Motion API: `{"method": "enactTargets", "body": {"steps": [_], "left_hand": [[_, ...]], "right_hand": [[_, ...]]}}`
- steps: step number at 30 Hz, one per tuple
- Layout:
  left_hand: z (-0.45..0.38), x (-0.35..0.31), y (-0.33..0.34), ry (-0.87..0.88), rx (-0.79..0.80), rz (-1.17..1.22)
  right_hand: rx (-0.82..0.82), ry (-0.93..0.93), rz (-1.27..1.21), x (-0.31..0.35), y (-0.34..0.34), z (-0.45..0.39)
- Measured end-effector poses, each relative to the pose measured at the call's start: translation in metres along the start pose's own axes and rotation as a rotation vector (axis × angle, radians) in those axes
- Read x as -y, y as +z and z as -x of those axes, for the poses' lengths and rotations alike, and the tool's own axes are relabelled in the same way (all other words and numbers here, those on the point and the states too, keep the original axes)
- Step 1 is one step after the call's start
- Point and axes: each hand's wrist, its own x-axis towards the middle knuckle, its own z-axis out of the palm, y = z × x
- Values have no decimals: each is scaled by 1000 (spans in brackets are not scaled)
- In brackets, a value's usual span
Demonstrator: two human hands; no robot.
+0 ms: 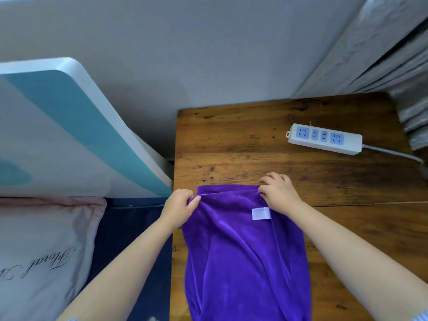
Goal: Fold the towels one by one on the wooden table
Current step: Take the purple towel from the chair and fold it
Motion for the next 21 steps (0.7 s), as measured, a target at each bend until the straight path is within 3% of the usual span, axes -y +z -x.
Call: {"method": "enactTargets", "body": {"steps": [3, 9, 12, 17, 21], "left_hand": [[-1, 1, 4, -32, 12, 8], [-23, -12, 11, -118, -32, 186], [-34, -19, 18, -106, -14, 105], [-52, -30, 28, -81, -45, -25], [-62, -28, 33, 16, 54, -204]], "right_hand": [[64, 46, 189, -12, -3, -3], [99, 48, 124, -36, -12, 10], [94, 47, 16, -49, -15, 26], [-54, -40, -35, -69, -17, 44], [-114, 65, -48, -85, -10, 59]]}}
